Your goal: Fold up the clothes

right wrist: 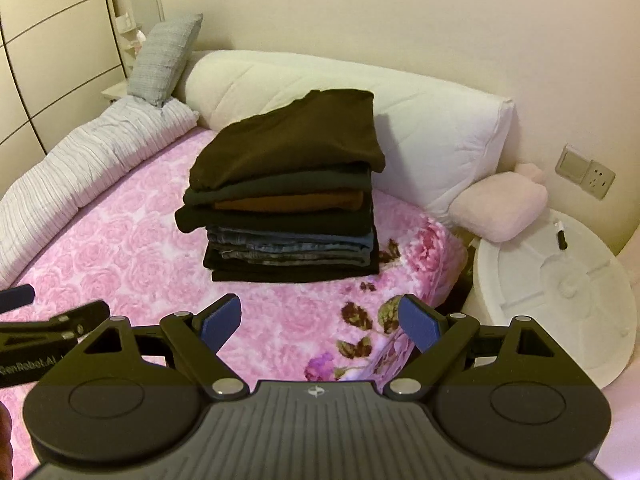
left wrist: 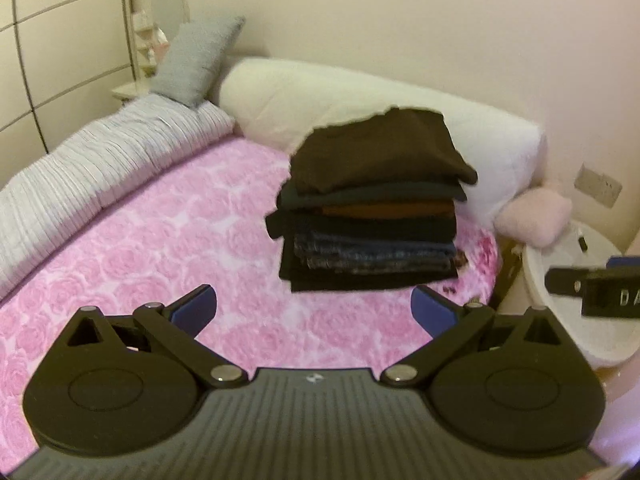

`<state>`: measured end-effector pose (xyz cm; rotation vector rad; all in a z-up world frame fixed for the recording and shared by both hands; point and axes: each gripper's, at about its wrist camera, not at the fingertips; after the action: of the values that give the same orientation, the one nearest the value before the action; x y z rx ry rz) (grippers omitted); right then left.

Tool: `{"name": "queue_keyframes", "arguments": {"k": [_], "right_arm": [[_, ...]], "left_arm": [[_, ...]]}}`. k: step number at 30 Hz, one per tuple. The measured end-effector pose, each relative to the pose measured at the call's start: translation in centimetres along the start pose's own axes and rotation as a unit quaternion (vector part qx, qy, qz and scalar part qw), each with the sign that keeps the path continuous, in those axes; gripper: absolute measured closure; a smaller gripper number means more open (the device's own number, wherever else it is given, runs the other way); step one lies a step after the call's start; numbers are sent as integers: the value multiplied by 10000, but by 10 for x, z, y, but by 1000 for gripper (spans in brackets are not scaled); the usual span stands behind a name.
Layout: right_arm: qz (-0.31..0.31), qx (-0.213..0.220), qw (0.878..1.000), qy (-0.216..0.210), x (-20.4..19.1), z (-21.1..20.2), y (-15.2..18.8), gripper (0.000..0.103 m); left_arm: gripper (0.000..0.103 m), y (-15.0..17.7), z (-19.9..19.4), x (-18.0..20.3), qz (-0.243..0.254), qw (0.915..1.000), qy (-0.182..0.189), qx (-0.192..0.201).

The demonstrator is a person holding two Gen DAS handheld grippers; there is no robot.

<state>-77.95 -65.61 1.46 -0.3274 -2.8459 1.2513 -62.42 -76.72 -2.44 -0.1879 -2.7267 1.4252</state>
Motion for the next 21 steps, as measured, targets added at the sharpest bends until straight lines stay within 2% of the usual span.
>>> {"name": "queue_keyframes", "arguments": {"k": [5, 21], "right_arm": [[-75, 57, 9999, 92, -3, -10, 1, 15], [-54, 117, 9998, 125, -3, -22, 5, 15]], "left_arm": [[1, -2, -8, -7, -250, 9996, 21, 117], [1, 4, 6, 0, -128, 9995, 143, -261]]}}
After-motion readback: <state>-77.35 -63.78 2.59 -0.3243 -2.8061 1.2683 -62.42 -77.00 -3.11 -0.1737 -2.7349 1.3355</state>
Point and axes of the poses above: each gripper's, at about its wrist camera, not at the fingertips, and z roughly the way its jaws point, x to its right, y to its underside, and after that the axes turned 5 degrees about x, right-handed
